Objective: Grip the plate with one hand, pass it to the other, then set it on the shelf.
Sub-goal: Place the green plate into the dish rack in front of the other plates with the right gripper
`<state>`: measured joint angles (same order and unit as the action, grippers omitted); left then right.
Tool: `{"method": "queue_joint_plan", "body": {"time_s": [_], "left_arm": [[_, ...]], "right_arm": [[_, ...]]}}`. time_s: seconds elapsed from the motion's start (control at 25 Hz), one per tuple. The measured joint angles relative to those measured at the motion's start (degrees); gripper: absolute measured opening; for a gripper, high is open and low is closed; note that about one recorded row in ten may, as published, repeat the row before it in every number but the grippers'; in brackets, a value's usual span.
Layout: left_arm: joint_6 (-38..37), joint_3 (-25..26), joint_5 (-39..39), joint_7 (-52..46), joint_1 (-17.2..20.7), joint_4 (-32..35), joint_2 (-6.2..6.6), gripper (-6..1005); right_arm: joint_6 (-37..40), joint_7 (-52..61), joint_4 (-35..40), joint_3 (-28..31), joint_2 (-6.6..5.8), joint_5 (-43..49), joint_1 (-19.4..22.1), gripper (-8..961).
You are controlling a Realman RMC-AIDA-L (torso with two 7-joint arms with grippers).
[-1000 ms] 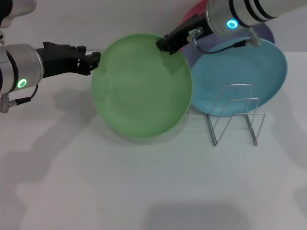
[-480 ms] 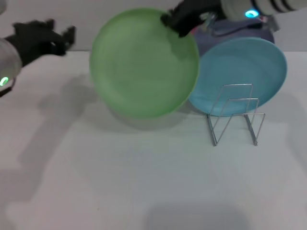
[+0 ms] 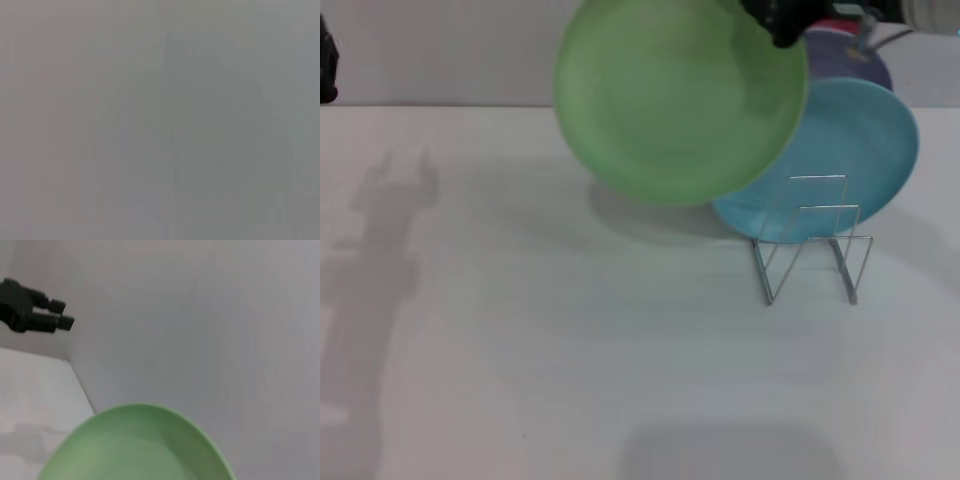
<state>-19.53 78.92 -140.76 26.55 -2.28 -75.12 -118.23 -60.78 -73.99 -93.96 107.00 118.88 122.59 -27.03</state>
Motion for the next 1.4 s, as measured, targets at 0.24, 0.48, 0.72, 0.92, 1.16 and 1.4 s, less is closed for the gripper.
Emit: {"method": "queue_joint_plan", "body": {"time_s": [0.24,0.48,0.72,0.92,1.16,1.4], "left_arm": [[-8.4,-1.8,-0.3,-4.8,-1.2,7.3,0.04,465],[-10.7,-2.6,-0.4,-7.3,-2.1,10.2,-0.01,465],[-11.8,-3.4,-0.5,-7.8,-2.6,11.8,0.01,465],[-11.9,-3.6,-0.5,-8.0,-3.3,12.8,0.01,465],[-12.0,-4.6,-0.6,-8.4,-3.8,13.4,0.02,465],[-12.1,-5.0,-0.6,-8.4,-4.4,14.1,0.01,465]], "right_arm": [[0.1,-11.2,0.8,2.6,-0.07,-13.8,7.8,42],[-0.1,-21.0,1.9,3.0,0.01,-22.8,14.4,43],[-2.8,-30.7,6.0,5.1,-0.05,-29.1,16.8,43],[-8.7,-39.2,11.9,8.9,-0.10,-34.7,16.0,43],[-13.7,-44.2,15.9,13.1,-0.15,-35.6,14.9,42],[-16.0,-49.5,19.4,16.4,-0.08,-36.4,14.6,42]]}}
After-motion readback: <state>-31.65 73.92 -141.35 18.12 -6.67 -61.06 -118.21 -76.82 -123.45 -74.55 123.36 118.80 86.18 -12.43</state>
